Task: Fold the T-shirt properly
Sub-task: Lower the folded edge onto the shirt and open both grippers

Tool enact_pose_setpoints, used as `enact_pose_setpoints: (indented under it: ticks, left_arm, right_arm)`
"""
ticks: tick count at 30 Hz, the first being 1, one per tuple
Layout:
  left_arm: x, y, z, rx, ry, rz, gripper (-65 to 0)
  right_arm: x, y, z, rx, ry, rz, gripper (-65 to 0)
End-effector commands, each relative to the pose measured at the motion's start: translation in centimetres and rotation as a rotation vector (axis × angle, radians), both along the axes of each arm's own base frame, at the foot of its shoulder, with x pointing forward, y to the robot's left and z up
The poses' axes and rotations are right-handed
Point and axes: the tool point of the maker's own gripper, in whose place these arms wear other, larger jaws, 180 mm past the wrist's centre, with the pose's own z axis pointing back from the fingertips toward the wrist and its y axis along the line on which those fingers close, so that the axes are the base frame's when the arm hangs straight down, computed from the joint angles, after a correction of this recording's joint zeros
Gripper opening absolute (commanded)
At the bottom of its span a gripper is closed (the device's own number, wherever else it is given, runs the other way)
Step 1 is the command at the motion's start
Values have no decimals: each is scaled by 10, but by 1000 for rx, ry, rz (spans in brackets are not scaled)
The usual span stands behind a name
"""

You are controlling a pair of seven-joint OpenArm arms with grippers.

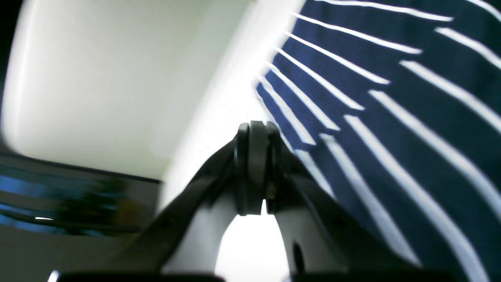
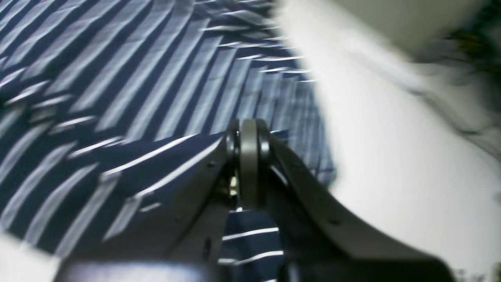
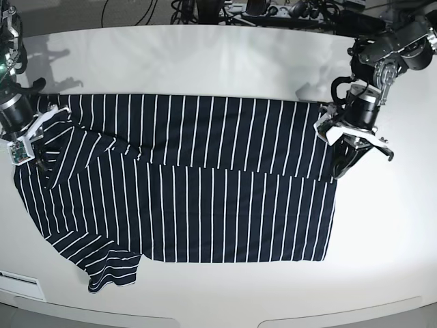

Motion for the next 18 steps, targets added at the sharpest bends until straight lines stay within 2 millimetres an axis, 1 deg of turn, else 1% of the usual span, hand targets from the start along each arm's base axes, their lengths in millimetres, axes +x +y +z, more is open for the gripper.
enact_pose_setpoints:
  ticks: [1, 3, 5, 7, 10, 12, 15, 18]
  left_arm:
    - [8, -4, 12, -11, -26, -20, -650]
    - [13, -16, 4, -57, 39, -42, -650]
    - [18, -26, -5, -117, 118, -52, -650]
    - [21, -34, -17, -164, 210, -60, -650]
    - [25, -39, -33, -214, 320, -63, -650]
    - [28, -40, -39, -241, 375, -62, -650]
    - [27, -40, -50, -285, 480, -50, -650]
    - [18, -40, -63, -303, 591, -53, -650]
  right_arm:
    - [5, -3, 11, -11, -31, -2, -650]
    - [6, -7, 5, -10, 4, -22, -650]
    - [8, -17, -7, -12, 50, -57, -650]
    - [9, -31, -25, -3, 130, -97, -650]
    - [5, -34, -56, 52, 303, -83, -650]
    - [6, -36, -70, 85, 385, -90, -650]
    - [11, -39, -79, 91, 436, -108, -650]
    - [11, -36, -84, 91, 456, -101, -650]
